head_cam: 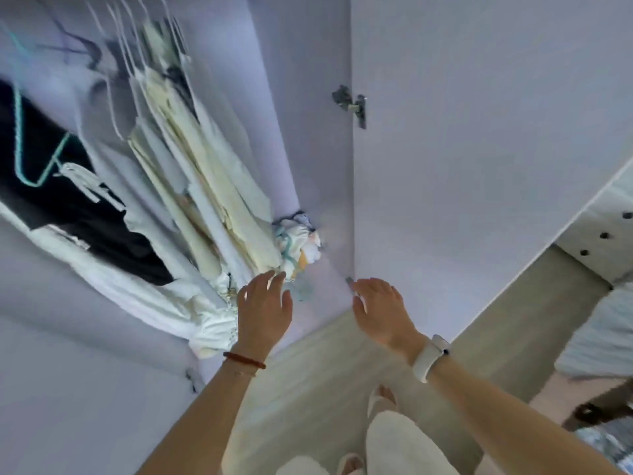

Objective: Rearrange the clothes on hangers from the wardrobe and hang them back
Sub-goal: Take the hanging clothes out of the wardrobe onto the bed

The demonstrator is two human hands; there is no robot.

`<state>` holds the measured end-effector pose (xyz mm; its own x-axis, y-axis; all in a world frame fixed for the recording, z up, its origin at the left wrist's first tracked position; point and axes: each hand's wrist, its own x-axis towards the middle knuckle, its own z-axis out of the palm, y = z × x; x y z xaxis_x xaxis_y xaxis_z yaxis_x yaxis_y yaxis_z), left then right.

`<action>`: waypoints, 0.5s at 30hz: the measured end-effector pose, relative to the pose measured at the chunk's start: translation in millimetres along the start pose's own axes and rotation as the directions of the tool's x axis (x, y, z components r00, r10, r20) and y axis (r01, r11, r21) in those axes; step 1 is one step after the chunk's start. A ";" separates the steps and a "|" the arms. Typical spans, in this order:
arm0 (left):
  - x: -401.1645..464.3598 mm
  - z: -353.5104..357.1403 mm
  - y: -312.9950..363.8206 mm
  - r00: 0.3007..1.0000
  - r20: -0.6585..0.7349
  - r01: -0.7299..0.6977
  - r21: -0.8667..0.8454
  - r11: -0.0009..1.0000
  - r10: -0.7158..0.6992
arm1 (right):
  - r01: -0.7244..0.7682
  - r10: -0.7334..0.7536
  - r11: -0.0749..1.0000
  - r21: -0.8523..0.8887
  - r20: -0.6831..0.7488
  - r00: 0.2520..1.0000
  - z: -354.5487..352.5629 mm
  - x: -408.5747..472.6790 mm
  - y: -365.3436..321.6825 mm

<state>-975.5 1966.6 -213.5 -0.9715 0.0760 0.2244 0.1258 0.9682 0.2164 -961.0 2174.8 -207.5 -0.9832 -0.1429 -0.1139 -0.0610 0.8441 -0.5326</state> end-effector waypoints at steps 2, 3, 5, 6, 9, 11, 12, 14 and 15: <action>11.9 -16.6 -27.1 0.996 -0.064 0.057 -0.023 0.998 -0.058 | 0.083 -0.084 0.997 0.004 0.010 0.996 2.7 27.1 -27.3; 19.9 -25.2 -38.8 0.991 -0.097 0.086 -0.030 0.996 -0.089 | 0.130 -0.130 0.992 0.000 0.005 0.992 2.2 41.0 -41.4; 41.0 -44.9 -59.3 0.977 -0.162 0.132 -0.032 0.991 -0.135 | 0.203 -0.203 0.979 0.005 -0.018 0.979 -0.8 69.9 -69.9; 54.5 -56.0 -68.4 0.970 -0.194 0.143 -0.032 0.989 -0.147 | 0.227 -0.226 0.973 0.028 -0.036 0.973 -3.6 85.9 -84.4; 102.2 -88.4 -94.0 0.940 -0.299 0.159 -0.037 0.987 -0.162 | 0.282 -0.265 0.944 0.171 -0.115 0.957 -15.7 140.1 -126.4; 138.4 -109.5 -107.5 0.913 -0.375 0.163 -0.029 0.986 -0.162 | 0.316 -0.286 0.923 0.221 -0.156 0.945 -28.7 182.0 -154.3; 157.1 -119.9 -112.8 0.895 -0.425 0.146 -0.004 0.989 -0.133 | 0.340 -0.301 0.910 0.237 -0.188 0.935 -37.0 203.4 -168.9; 193.7 -139.9 -121.6 0.863 -0.502 0.109 0.060 0.992 -0.064 | 0.393 -0.312 0.869 0.300 -0.282 0.907 -57.5 243.2 -200.9; 210.8 -148.6 -126.1 0.850 -0.524 0.106 0.082 0.991 -0.048 | 0.410 -0.307 0.850 0.331 -0.322 0.895 -68.6 262.0 -217.6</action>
<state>-1166.3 1825.2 -52.2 -0.7267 -0.1064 0.6787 0.0049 0.9871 0.1601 -1217.1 1989.1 -63.9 -0.9171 -0.2207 0.3318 -0.3984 0.4879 -0.7767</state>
